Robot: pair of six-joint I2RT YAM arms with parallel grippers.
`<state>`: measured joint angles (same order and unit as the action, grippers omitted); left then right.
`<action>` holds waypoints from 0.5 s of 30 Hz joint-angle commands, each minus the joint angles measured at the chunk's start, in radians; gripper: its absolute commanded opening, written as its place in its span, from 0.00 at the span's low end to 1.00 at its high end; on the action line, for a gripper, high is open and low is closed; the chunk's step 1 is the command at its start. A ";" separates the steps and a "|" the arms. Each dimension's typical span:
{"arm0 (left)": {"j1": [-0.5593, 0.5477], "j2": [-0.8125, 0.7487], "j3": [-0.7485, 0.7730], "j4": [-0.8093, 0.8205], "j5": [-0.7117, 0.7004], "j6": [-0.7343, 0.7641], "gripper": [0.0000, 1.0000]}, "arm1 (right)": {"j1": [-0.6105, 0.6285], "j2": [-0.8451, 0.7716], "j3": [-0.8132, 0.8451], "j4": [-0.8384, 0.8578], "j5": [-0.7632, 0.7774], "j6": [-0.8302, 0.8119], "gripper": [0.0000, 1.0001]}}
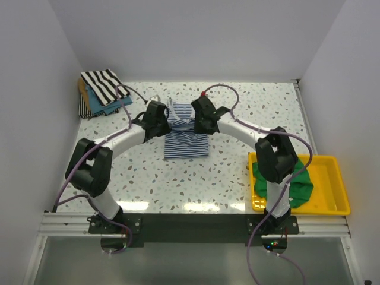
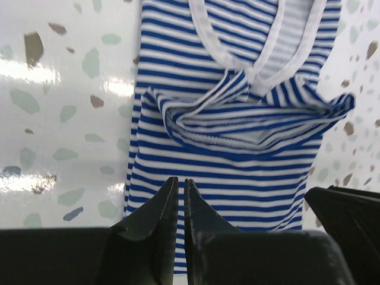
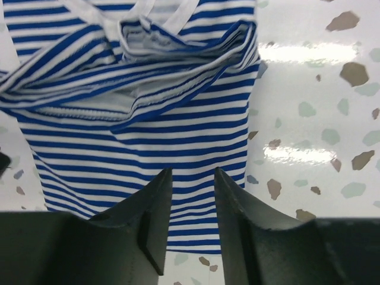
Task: Fold and stack the tank tops
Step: Fold the tank top
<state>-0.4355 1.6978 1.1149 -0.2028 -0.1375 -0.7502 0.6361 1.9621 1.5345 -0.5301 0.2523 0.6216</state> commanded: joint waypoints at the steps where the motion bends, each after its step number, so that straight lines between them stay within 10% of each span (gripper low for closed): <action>1: -0.034 -0.012 -0.050 0.072 0.044 -0.026 0.12 | 0.016 -0.008 -0.008 0.055 0.015 -0.002 0.36; 15: -0.008 0.243 0.196 0.089 0.032 -0.005 0.09 | 0.007 0.228 0.285 -0.007 0.036 -0.029 0.33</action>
<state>-0.4721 1.9068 1.2209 -0.1650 -0.1013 -0.7658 0.6518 2.1723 1.7370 -0.5289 0.2543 0.6079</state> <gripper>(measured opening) 0.088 0.337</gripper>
